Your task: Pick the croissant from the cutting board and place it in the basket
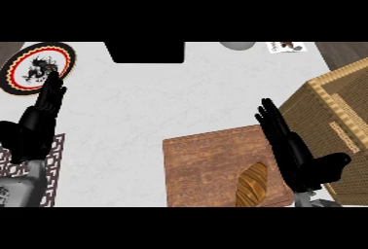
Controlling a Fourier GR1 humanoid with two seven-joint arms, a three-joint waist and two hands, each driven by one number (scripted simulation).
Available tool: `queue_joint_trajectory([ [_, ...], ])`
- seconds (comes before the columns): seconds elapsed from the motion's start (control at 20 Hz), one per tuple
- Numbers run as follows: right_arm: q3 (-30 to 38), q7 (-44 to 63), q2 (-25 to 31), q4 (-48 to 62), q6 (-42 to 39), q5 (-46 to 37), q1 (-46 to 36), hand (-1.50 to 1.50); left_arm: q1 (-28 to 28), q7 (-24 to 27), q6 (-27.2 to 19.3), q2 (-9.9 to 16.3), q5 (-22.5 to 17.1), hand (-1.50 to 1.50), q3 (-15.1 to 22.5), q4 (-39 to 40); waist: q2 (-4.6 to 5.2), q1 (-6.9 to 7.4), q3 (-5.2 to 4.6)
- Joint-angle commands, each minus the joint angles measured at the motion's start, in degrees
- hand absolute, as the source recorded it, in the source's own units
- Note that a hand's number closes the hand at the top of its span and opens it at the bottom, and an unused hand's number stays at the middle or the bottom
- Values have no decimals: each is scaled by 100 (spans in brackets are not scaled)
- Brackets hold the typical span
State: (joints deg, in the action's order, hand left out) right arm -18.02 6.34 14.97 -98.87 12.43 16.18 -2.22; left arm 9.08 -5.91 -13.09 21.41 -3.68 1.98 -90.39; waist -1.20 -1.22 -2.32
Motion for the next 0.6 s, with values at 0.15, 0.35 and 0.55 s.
queue_joint_trajectory([
  [0.15,1561,-1130,631,-627,-425,504,-153,150,12,-178,421,182,-450,0,-386,614,115,-68,239],
  [0.35,717,-1947,1577,-447,-1132,-1166,-224,150,-110,-395,701,-13,-651,0,-144,841,162,72,219],
  [0.55,-515,-2221,593,-452,464,-3173,-117,-150,171,-589,760,-2,-748,0,-202,853,126,135,224],
])
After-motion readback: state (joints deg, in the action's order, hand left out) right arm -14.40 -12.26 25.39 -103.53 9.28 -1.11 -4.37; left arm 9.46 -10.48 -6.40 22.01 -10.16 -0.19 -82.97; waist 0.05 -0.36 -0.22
